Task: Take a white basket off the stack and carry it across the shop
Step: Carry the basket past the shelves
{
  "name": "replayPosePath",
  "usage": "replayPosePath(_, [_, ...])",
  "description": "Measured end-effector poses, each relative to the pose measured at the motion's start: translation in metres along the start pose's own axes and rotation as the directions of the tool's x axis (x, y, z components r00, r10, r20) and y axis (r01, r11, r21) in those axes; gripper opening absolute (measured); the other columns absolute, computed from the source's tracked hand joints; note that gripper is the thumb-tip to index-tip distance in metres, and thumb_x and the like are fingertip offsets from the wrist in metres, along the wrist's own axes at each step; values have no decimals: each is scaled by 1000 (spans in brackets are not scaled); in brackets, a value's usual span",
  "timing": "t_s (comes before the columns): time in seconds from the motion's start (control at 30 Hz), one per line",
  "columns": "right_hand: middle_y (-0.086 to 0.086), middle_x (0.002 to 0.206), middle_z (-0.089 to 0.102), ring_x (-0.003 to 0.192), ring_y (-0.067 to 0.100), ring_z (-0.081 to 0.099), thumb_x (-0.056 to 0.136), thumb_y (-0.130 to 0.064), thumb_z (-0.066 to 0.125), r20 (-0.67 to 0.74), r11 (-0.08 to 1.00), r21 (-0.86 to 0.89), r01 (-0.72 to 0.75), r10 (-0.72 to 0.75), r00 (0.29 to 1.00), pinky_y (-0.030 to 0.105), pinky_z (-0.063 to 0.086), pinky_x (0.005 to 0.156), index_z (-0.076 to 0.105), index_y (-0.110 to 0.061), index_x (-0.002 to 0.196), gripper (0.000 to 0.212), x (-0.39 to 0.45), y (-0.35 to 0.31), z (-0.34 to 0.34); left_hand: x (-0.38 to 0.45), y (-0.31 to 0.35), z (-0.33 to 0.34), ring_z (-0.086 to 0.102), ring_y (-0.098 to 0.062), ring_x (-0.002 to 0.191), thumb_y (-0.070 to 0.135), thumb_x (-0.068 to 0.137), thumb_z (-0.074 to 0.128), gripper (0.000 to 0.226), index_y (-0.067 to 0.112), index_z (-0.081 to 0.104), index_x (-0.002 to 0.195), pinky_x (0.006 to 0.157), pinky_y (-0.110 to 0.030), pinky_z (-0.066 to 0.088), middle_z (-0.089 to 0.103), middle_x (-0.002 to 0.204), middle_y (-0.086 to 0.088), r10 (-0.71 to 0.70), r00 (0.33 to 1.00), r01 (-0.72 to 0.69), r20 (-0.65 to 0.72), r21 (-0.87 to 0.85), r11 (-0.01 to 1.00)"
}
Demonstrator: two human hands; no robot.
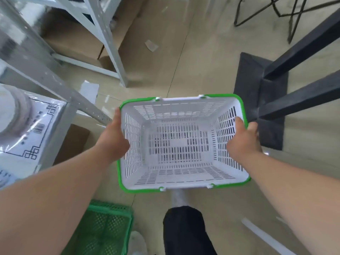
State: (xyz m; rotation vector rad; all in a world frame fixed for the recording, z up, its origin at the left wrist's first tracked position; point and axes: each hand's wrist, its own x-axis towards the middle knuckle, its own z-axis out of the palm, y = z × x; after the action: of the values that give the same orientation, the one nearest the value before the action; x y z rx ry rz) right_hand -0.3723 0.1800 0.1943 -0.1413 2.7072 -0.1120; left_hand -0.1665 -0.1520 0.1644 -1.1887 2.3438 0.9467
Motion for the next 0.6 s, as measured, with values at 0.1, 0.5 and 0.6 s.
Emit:
replayPosePath(0.1, [17, 137, 29, 129, 42, 36, 83, -17, 59, 33, 1000, 25, 10, -11, 999, 46, 40, 104, 27, -30, 153, 79, 37, -3, 30, 33, -4, 24, 64, -21, 73, -1, 88, 58, 118, 49, -15, 166, 54, -33, 53, 61, 138, -14, -57, 998, 57, 17, 13, 998])
replayPosePath(0.5, [18, 140, 27, 129, 44, 37, 87, -19, 58, 245, 998, -46, -34, 44, 969, 47, 43, 105, 24, -32, 157, 79, 110, 23, 124, 111, -28, 113, 68, -45, 110, 8, 90, 59, 118, 41, -28, 163, 92, -51, 55, 59, 147, -19, -86, 985, 52, 149, 220, 974])
replayPosePath(0.6, [17, 141, 27, 132, 42, 33, 86, -19, 56, 271, 995, -87, -42, 64, 961, 46, 42, 107, 25, -34, 157, 79, 118, 33, 145, 124, -34, 126, 65, -44, 117, 12, 91, 54, 114, 39, -31, 162, 95, -55, 53, 56, 150, -20, -79, 981, 33, 177, 251, 967])
